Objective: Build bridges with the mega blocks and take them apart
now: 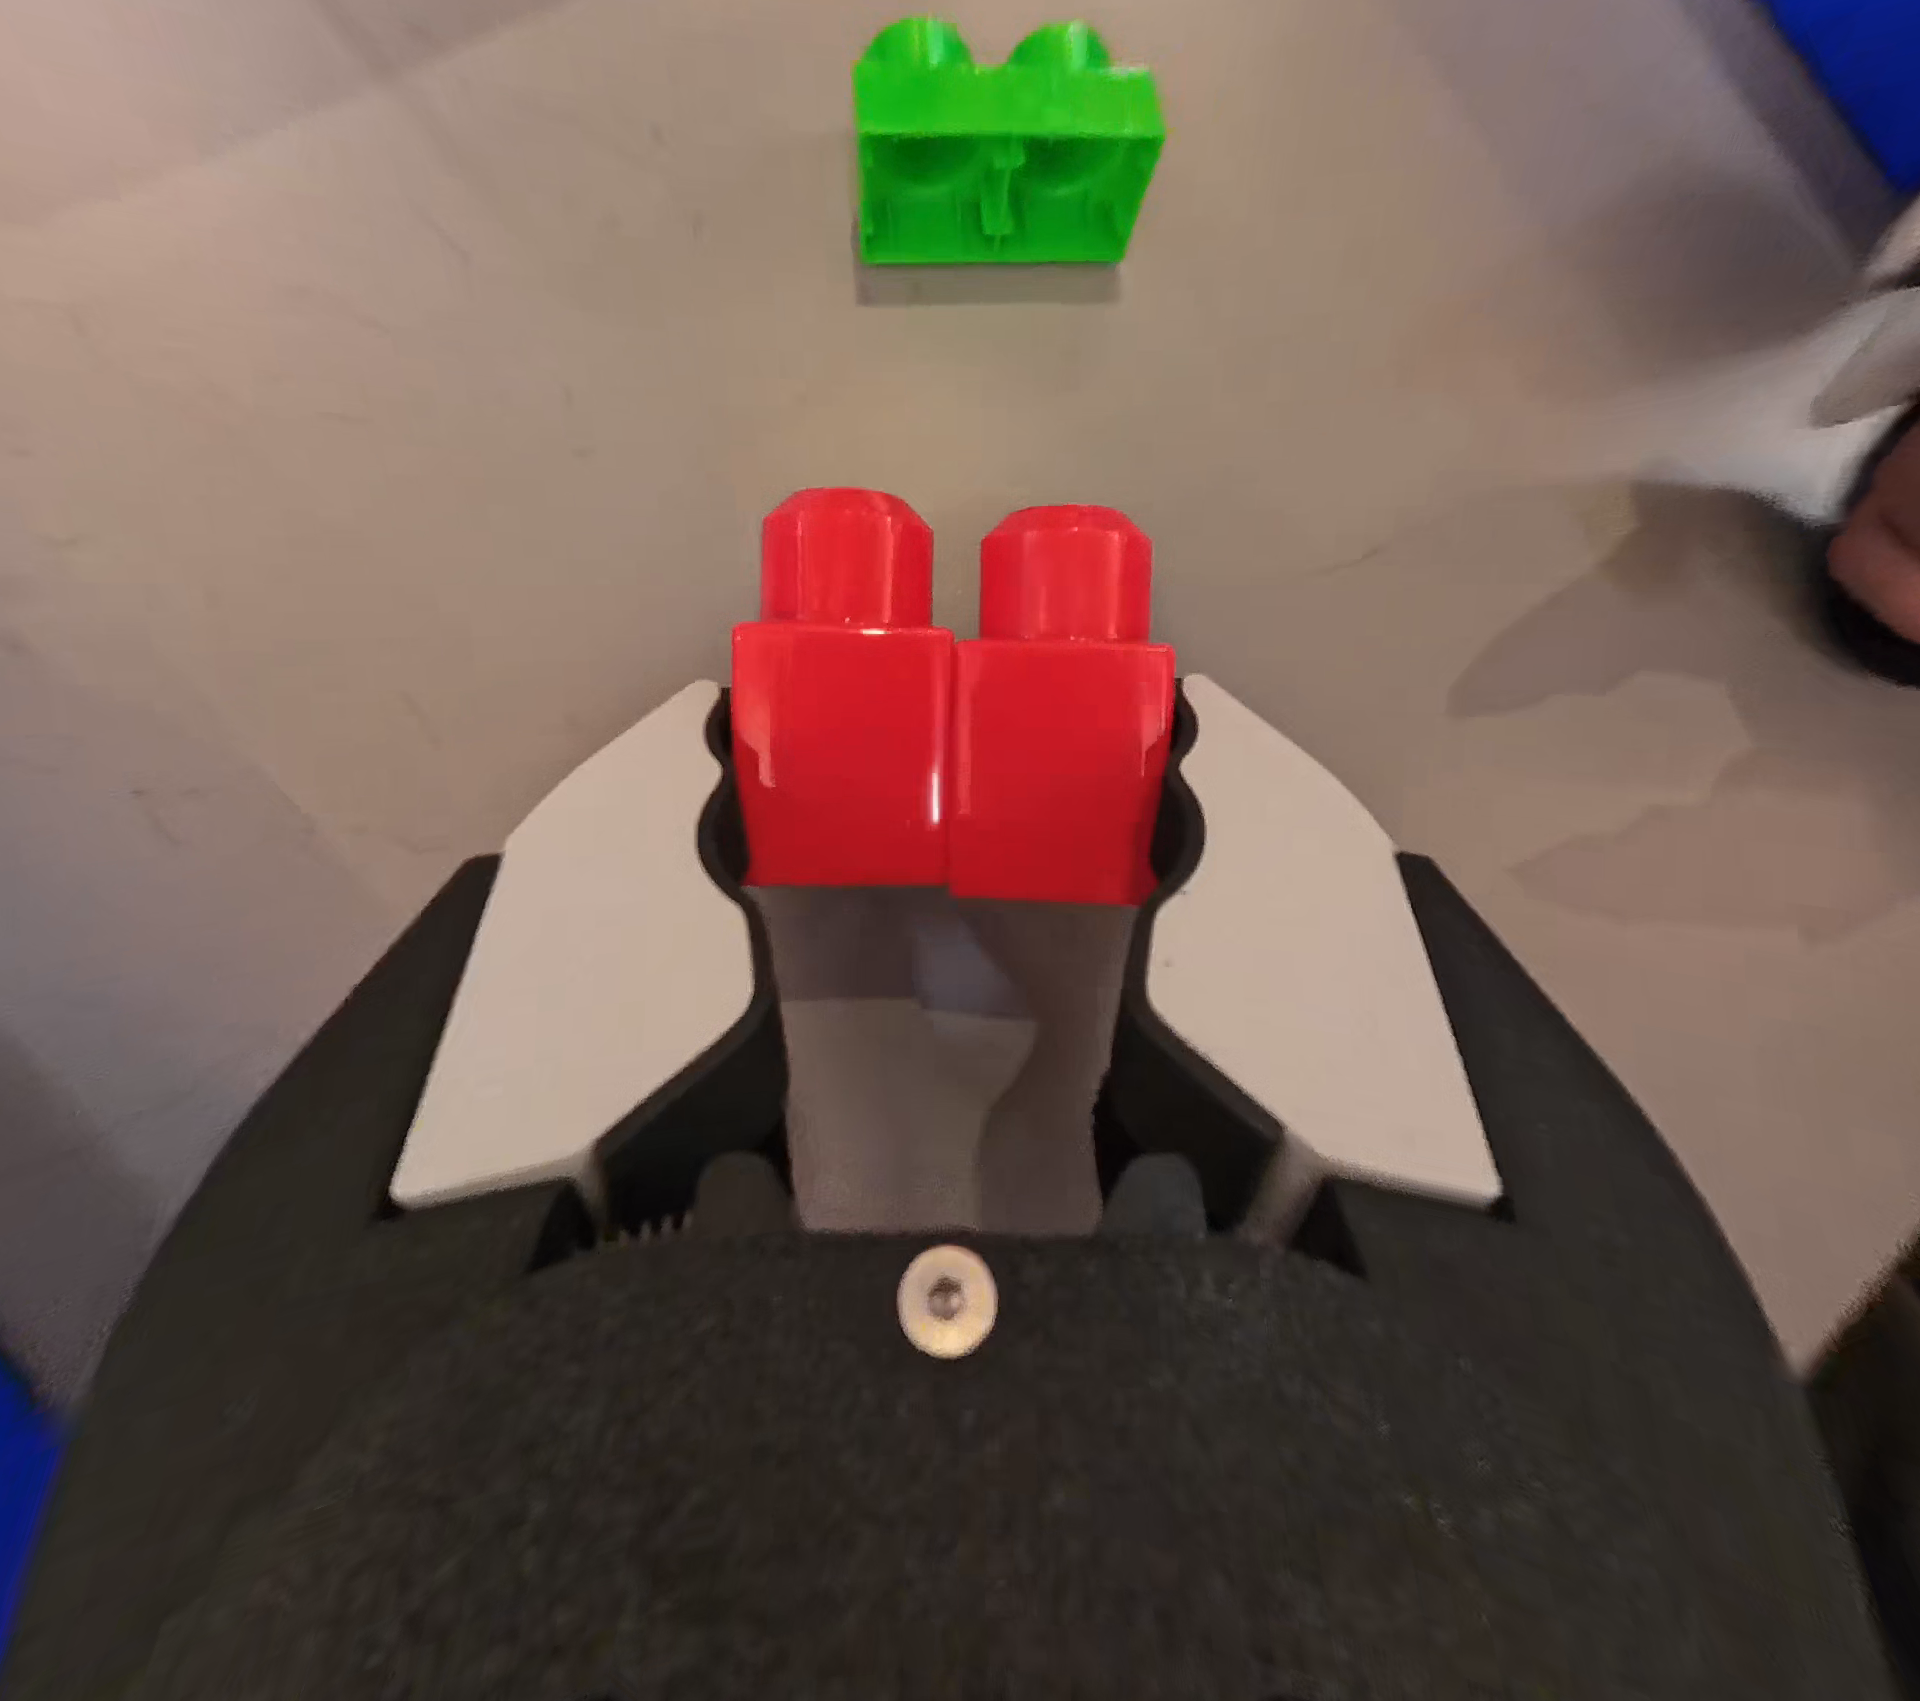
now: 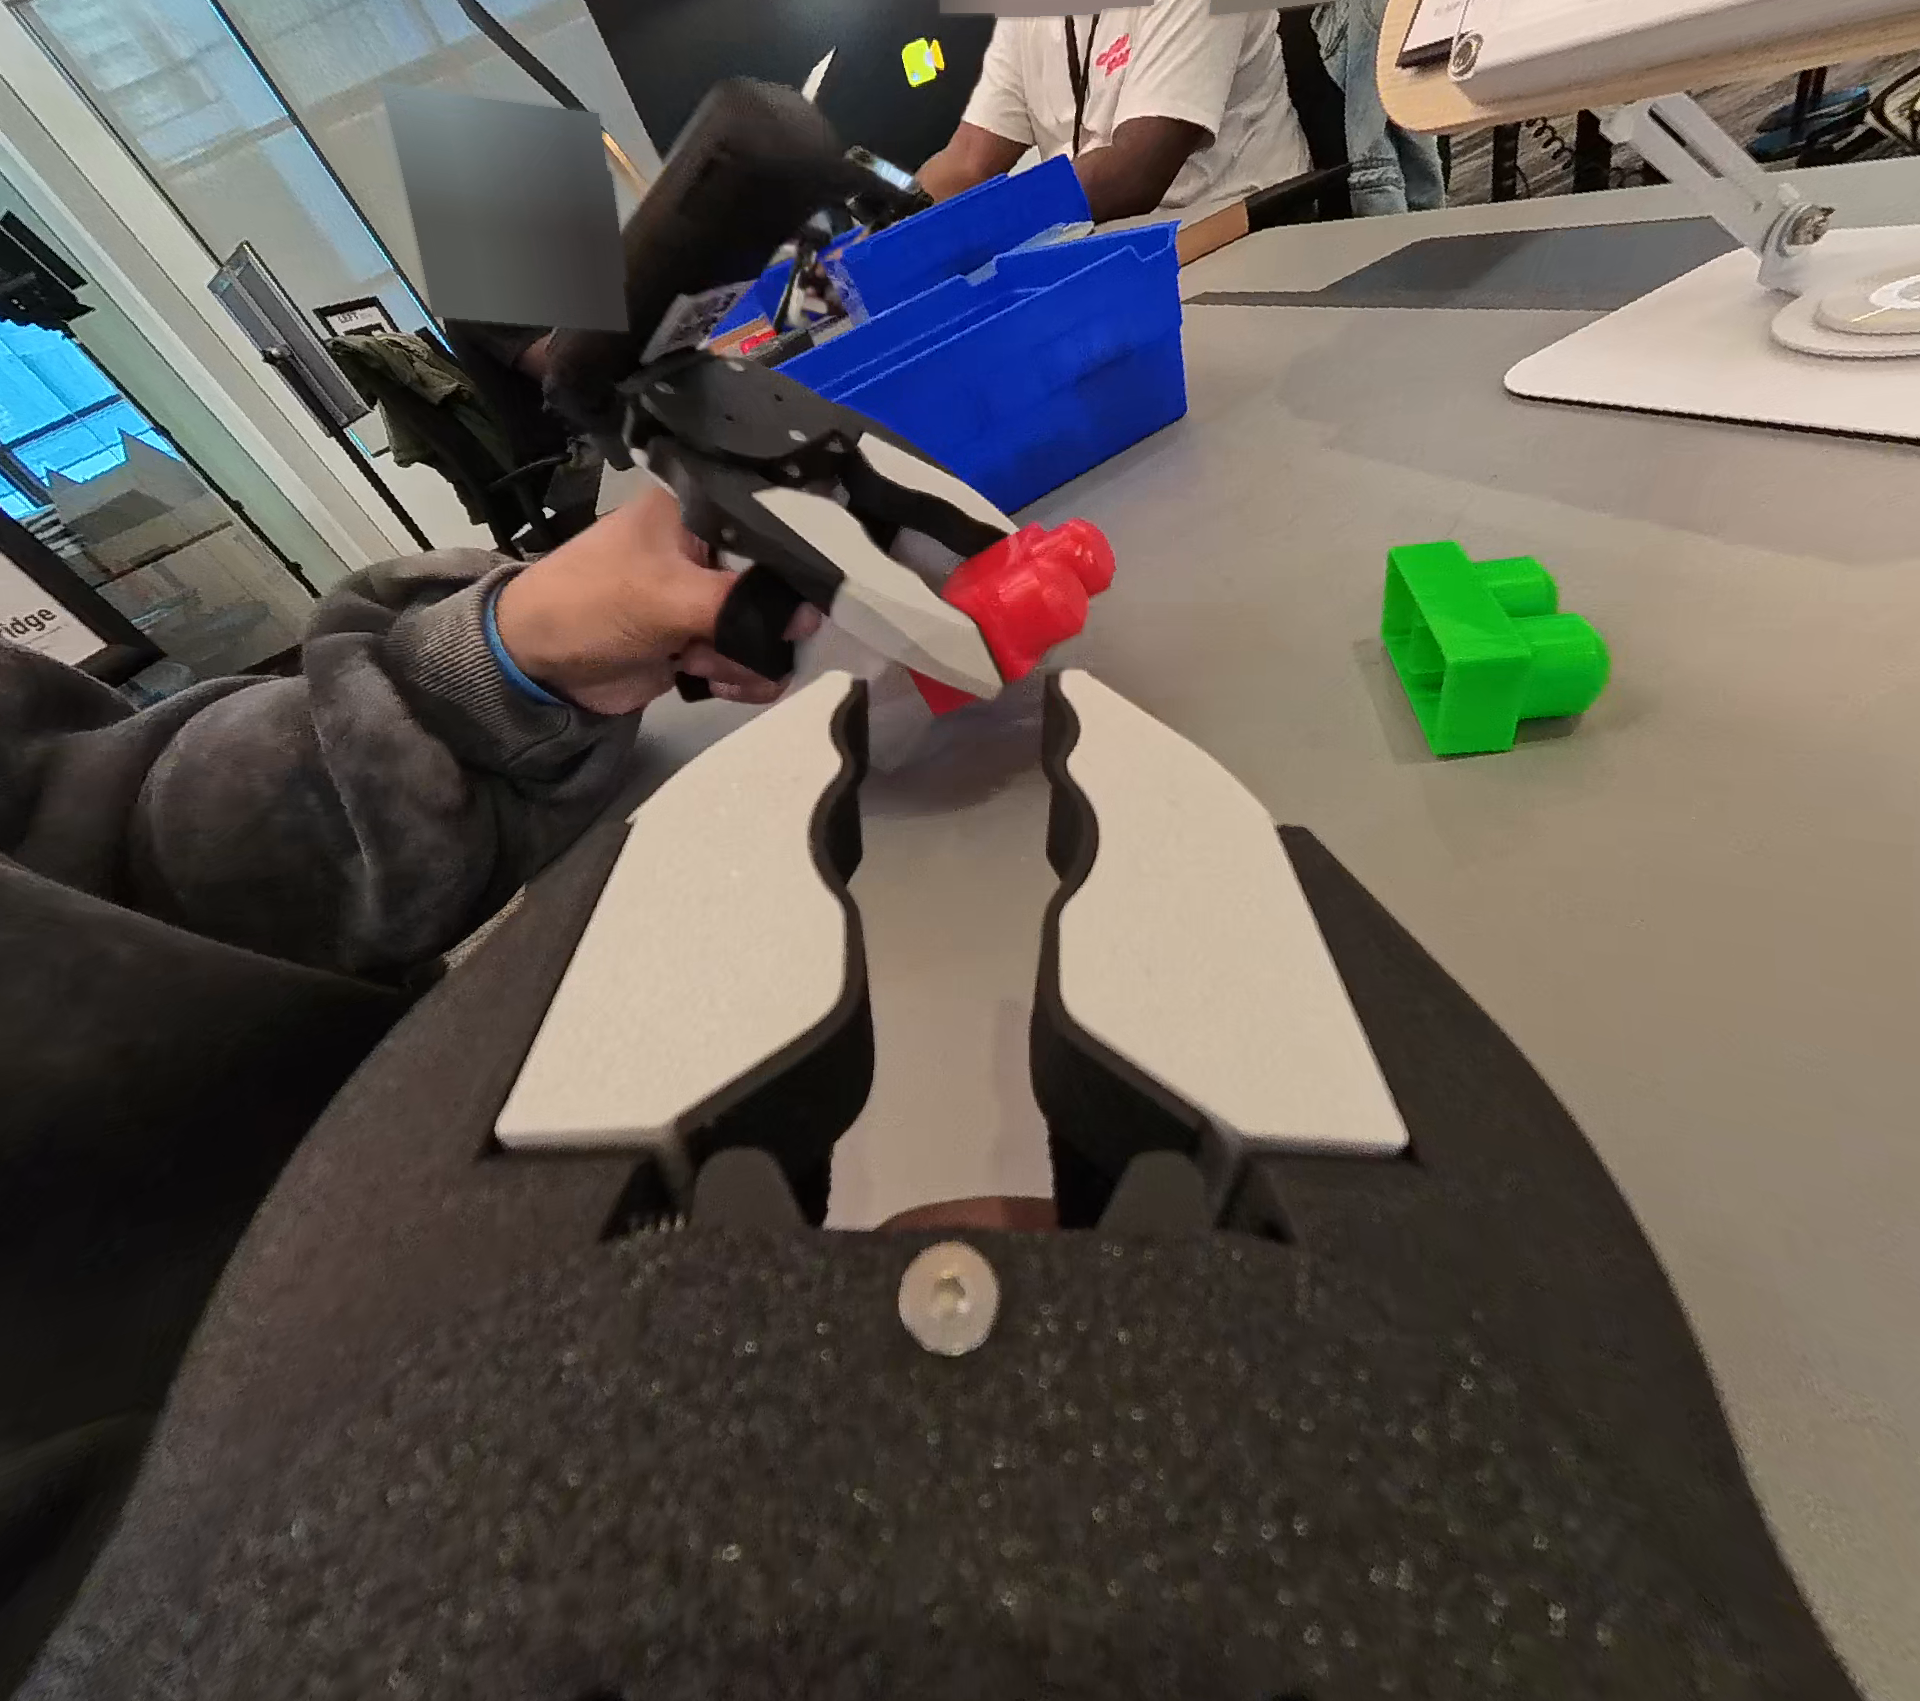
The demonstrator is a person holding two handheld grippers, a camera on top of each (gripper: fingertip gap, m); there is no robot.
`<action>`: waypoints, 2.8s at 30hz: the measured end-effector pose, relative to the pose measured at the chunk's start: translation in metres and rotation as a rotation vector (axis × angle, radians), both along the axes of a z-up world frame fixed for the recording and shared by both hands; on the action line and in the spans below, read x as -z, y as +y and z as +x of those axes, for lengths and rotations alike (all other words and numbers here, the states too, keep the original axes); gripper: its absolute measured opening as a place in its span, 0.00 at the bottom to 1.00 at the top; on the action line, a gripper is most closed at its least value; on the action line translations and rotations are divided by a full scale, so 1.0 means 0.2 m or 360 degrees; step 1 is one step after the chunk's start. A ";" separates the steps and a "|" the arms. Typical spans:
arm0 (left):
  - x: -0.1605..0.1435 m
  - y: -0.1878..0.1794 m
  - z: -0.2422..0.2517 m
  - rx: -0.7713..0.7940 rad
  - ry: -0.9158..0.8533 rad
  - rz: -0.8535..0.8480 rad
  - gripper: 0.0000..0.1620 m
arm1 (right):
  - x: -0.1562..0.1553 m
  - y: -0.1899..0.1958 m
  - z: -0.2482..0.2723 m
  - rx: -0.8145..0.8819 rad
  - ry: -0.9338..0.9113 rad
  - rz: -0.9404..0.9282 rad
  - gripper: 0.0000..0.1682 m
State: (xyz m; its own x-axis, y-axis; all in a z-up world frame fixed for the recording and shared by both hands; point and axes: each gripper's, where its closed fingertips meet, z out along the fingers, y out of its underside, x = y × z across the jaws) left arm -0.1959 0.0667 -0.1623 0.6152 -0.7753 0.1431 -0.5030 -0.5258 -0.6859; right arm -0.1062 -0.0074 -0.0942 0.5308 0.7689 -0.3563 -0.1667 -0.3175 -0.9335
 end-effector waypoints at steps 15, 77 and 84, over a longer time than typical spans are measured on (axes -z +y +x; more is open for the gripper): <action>-0.38 -0.05 -0.03 0.0178 -0.0815 0.0317 0.47 | -0.05 0.18 0.13 0.0254 -0.0377 -0.0026 0.26; 0.19 -0.05 -0.19 0.0440 0.1122 -0.0432 0.46 | -0.51 0.06 0.24 0.0026 -0.0169 -0.0091 0.26; 0.17 -0.06 -0.13 0.0495 0.0991 -0.0322 0.46 | -0.49 0.06 0.24 0.0023 -0.0169 -0.0114 0.26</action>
State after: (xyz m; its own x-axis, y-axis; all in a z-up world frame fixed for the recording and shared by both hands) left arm -0.2216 0.0552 -0.1956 0.3849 -0.9230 -0.0028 -0.9155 -0.3814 -0.1278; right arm -0.0584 0.0054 0.0029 0.5791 0.7357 -0.3511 -0.0730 -0.3822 -0.9212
